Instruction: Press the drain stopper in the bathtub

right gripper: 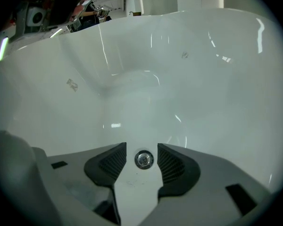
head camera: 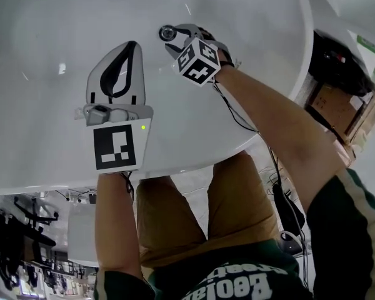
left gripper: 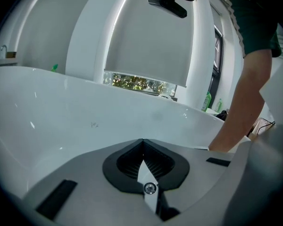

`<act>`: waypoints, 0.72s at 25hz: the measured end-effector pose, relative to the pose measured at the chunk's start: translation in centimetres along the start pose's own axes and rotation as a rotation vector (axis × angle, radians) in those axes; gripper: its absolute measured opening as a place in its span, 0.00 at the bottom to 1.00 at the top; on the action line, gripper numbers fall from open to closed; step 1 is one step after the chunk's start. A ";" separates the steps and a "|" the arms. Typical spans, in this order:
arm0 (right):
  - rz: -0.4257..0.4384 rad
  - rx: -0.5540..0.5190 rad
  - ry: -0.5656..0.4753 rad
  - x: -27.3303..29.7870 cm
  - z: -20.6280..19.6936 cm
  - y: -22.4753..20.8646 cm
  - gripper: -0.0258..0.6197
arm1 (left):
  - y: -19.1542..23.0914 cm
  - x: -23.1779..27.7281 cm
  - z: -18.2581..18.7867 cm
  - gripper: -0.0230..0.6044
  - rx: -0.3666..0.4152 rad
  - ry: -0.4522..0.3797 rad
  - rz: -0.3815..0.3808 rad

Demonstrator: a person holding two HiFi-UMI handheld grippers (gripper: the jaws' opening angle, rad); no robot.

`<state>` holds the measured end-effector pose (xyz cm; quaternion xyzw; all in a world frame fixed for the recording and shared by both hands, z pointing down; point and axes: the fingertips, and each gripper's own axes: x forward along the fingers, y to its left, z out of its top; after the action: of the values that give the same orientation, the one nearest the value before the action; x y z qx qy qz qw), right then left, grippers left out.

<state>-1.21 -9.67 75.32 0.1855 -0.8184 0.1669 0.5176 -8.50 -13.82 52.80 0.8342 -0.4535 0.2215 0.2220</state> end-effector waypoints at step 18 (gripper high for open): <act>0.013 -0.079 -0.122 -12.3 4.6 3.3 0.39 | -4.5 -5.1 3.2 0.05 -0.040 0.025 0.025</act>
<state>-1.50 -7.32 61.99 0.1695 -0.8555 0.1263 0.4727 -6.64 -10.04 46.55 0.8210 -0.4655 0.2256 0.2418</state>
